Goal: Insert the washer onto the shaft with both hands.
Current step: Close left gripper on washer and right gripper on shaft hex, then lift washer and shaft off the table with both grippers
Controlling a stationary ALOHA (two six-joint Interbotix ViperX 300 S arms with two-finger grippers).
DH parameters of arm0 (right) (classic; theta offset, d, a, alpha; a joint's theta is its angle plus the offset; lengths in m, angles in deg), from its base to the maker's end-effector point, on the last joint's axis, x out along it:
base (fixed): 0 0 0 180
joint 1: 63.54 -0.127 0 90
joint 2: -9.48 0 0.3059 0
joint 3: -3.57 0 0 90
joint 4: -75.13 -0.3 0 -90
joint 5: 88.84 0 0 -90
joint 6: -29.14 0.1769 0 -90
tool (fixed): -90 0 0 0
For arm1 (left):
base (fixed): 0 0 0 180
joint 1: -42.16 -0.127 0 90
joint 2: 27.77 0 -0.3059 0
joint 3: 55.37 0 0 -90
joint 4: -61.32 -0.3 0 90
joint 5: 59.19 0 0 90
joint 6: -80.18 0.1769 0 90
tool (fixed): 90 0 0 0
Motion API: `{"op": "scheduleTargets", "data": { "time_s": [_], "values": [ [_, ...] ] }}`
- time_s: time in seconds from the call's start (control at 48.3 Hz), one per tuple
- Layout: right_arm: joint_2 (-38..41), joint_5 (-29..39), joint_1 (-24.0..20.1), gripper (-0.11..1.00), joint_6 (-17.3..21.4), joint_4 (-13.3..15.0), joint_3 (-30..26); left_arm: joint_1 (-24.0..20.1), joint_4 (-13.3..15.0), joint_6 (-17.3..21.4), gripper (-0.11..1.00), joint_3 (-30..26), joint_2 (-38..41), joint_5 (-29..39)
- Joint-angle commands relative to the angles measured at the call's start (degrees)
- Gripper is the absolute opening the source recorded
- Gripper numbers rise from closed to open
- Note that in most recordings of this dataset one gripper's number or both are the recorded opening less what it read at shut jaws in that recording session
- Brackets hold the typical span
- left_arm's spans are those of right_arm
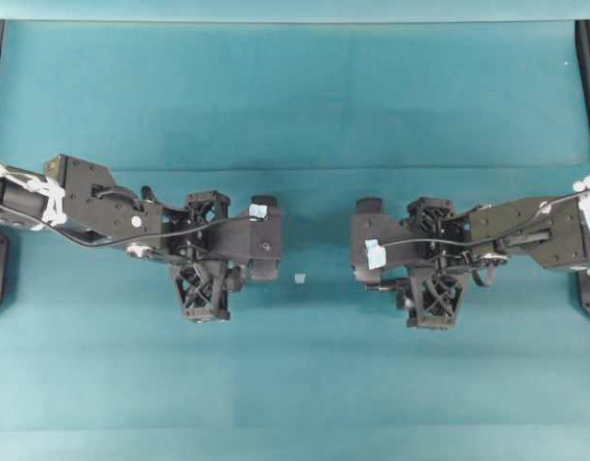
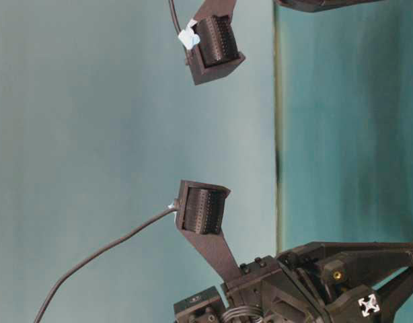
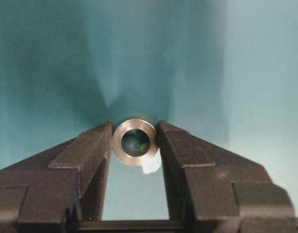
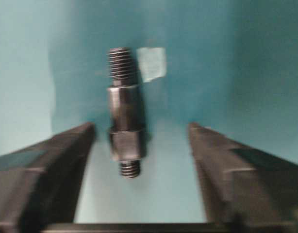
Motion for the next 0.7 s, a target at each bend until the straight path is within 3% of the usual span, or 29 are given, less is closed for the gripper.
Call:
{"op": "scheduleTargets", "data": {
  "time_s": [0.0, 0.331, 0.683],
  "values": [
    [0.44, 0.35, 0.44, 0.19, -0.62, 0.26, 0.09, -0.18, -0.18, 0.18, 0.37, -0.18, -0.62, -0.26],
    [0.62, 0.35, 0.00, 0.02, -0.79, 0.26, 0.00, -0.18, -0.18, 0.70, 0.37, -0.18, -0.97, -0.26],
    [1.05, 2.37, -1.93, 0.01, -1.23, -0.70, -0.62, -0.18, -0.26, 0.70, 0.37, -0.09, -1.05, -0.26]
  ]
}}
